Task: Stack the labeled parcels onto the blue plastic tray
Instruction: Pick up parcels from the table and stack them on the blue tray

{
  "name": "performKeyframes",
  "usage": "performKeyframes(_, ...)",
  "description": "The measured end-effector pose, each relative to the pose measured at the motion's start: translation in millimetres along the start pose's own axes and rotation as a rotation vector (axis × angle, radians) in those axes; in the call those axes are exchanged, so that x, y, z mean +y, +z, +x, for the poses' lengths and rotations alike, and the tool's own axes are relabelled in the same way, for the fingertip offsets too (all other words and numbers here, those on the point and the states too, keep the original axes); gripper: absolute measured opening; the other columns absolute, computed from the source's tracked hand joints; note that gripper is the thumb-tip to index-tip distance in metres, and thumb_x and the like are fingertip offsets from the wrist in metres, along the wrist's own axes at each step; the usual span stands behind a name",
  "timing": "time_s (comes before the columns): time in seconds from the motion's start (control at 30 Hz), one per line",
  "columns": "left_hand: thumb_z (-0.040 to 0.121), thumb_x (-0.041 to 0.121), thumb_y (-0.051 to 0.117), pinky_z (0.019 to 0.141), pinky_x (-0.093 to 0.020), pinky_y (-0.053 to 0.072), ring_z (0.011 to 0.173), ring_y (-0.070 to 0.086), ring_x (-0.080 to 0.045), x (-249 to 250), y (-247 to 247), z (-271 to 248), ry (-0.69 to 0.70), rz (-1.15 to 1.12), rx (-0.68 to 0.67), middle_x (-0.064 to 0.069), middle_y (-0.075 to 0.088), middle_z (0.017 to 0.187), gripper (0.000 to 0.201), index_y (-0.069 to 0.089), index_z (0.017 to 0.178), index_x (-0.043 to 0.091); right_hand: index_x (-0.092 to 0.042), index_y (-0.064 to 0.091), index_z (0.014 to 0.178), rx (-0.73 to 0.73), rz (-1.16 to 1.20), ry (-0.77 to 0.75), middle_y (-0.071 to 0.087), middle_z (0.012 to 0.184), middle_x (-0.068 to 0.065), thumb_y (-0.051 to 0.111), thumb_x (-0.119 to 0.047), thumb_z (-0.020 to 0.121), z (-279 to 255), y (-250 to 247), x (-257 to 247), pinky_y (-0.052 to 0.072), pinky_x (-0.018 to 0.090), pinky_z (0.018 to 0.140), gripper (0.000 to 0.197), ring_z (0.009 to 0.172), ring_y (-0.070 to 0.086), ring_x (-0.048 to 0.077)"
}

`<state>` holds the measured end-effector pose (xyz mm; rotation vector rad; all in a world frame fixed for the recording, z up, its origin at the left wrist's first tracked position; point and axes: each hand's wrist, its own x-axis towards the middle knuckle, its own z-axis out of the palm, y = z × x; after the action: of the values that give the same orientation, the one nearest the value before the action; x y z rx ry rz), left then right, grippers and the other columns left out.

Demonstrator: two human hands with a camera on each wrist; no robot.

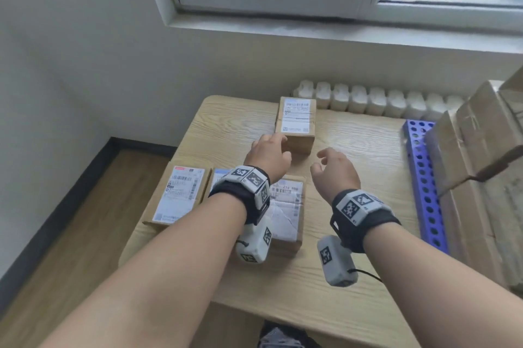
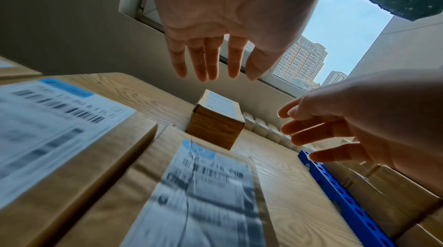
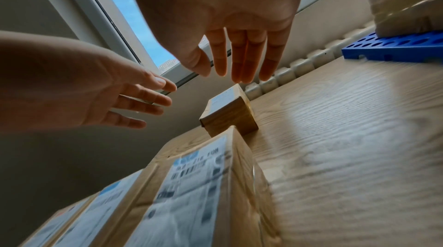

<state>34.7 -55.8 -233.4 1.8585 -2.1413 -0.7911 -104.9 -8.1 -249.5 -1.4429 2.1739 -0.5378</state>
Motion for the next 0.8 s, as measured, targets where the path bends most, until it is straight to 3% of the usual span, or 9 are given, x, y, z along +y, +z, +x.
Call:
performKeyframes(0.2, 0.095, 0.029, 0.051, 0.110, -0.040, 0.037, 0.132, 0.042, -0.024, 3, 4, 71, -0.054, -0.053, -0.055, -0.005, 0.044, 0.145, 0.051, 0.040, 0.144, 0.020, -0.019, 0.053, 0.129, -0.014, 0.028, 0.085, 0.058, 0.127, 0.004, 0.050, -0.025, 0.093, 65, 3, -1, 0.045, 0.039, 0.097, 0.036, 0.116, 0.054, 0.023)
performKeyframes(0.37, 0.094, 0.025, 0.053, 0.109, -0.035, 0.034, 0.132, 0.043, -0.024, 0, 11, 112, -0.148, -0.155, -0.050, -0.007, 0.046, 0.143, 0.051, 0.041, 0.142, 0.016, -0.016, 0.051, 0.134, -0.060, 0.026, 0.119, 0.056, 0.133, 0.004, 0.049, -0.027, 0.095, 103, 11, 1, 0.043, 0.035, 0.096, 0.041, 0.118, 0.054, 0.022)
performKeyframes(0.57, 0.095, 0.024, 0.053, 0.100, -0.029, 0.037, 0.131, 0.046, -0.025, -8, 22, 143, -0.253, -0.267, -0.081, -0.006, 0.046, 0.147, 0.054, 0.036, 0.146, 0.013, -0.009, 0.057, 0.125, -0.091, 0.039, 0.106, 0.062, 0.124, 0.009, 0.046, -0.024, 0.097, 129, 22, -3, 0.042, 0.034, 0.092, 0.034, 0.113, 0.056, 0.027)
performKeyframes(0.67, 0.096, 0.026, 0.052, 0.098, -0.030, 0.038, 0.130, 0.048, -0.026, -13, 28, 152, -0.293, -0.293, -0.111, -0.007, 0.047, 0.146, 0.054, 0.036, 0.145, 0.011, -0.012, 0.060, 0.118, -0.110, 0.086, 0.094, 0.064, 0.119, 0.007, 0.048, -0.026, 0.096, 138, 29, -3, 0.041, 0.031, 0.082, 0.028, 0.106, 0.058, 0.025)
performKeyframes(0.8, 0.095, 0.026, 0.053, 0.100, -0.032, 0.040, 0.126, 0.051, -0.028, -18, 36, 158, -0.324, -0.304, -0.130, -0.008, 0.052, 0.141, 0.048, 0.043, 0.139, 0.010, -0.015, 0.059, 0.122, -0.140, 0.166, 0.104, 0.065, 0.120, 0.004, 0.048, -0.026, 0.096, 145, 35, 1, 0.040, 0.030, 0.082, 0.030, 0.109, 0.059, 0.026)
